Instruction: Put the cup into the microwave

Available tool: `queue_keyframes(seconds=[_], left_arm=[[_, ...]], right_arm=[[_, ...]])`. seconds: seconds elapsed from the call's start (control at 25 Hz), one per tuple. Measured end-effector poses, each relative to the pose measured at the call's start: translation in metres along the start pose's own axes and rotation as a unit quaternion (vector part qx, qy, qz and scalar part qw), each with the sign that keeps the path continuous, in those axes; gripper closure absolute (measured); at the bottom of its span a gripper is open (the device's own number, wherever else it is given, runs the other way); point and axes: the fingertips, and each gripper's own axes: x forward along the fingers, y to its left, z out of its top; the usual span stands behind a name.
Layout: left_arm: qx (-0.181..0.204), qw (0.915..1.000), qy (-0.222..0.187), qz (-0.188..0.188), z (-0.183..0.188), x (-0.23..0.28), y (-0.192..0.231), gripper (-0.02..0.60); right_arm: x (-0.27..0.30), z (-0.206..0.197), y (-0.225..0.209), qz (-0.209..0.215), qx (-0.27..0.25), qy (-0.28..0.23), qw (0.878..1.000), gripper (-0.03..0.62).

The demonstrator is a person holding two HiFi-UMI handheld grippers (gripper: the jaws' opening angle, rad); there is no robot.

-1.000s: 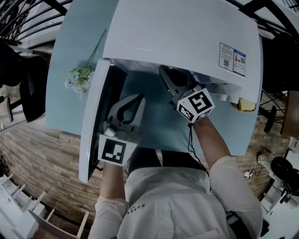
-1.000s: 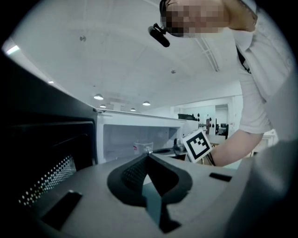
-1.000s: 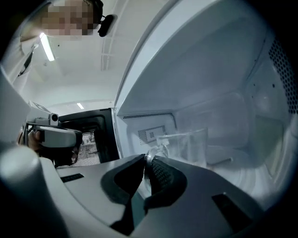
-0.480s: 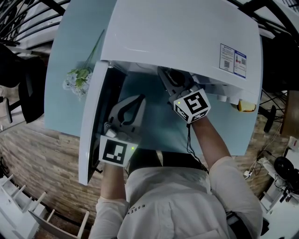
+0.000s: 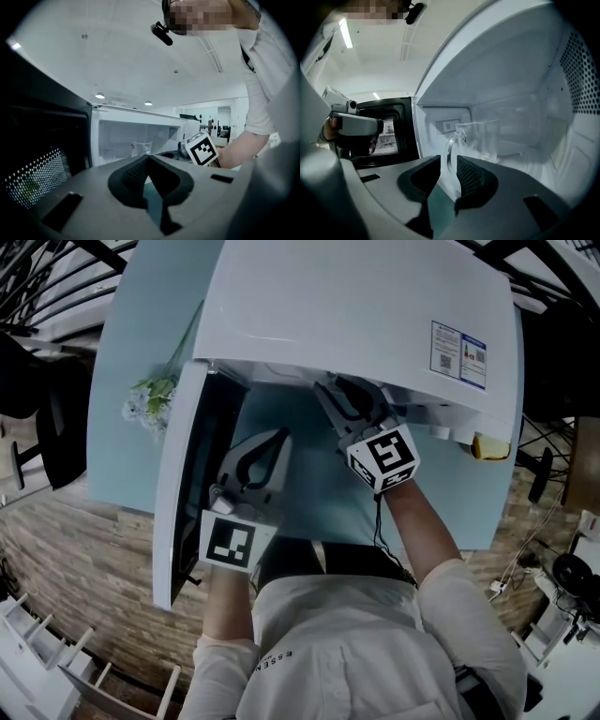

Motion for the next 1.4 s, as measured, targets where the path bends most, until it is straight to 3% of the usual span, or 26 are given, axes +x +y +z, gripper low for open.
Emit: queue_keyframes(seconds=[0.24, 0.52, 0.6, 0.8, 1.08, 1.4], left_arm=[[0.004, 0.9999, -0.003, 0.011, 0.013, -0.003, -0.003, 0.580], [0.011, 0.9996, -0.027, 0.008, 0.051, -0.012, -0.012, 0.580], [0.020, 0.9994, -0.029, 0.007, 0.061, -0.016, -0.015, 0.580], [0.034, 0.9988, -0.036, -0.001, 0.085, -0.026, -0.022, 0.580], [0.064, 0.9955, -0.063, -0.029, 0.128, -0.040, -0.032, 0.580], [0.073, 0.9935, -0.079, -0.037, 0.149, -0.051, -0.026, 0.580]], right_arm=[[-0.027, 0.012, 0.004, -0.018, 0.023, -0.003, 1.000, 0.494], [-0.072, 0.055, 0.015, -0.040, 0.034, -0.039, 0.998, 0.499], [-0.085, 0.070, 0.018, -0.046, 0.036, -0.049, 0.997, 0.526], [-0.116, 0.108, 0.031, -0.050, 0.020, -0.070, 0.996, 0.571], [-0.150, 0.160, 0.045, -0.075, 0.000, -0.114, 0.991, 0.577], [-0.166, 0.185, 0.055, -0.089, -0.023, -0.132, 0.987, 0.577]])
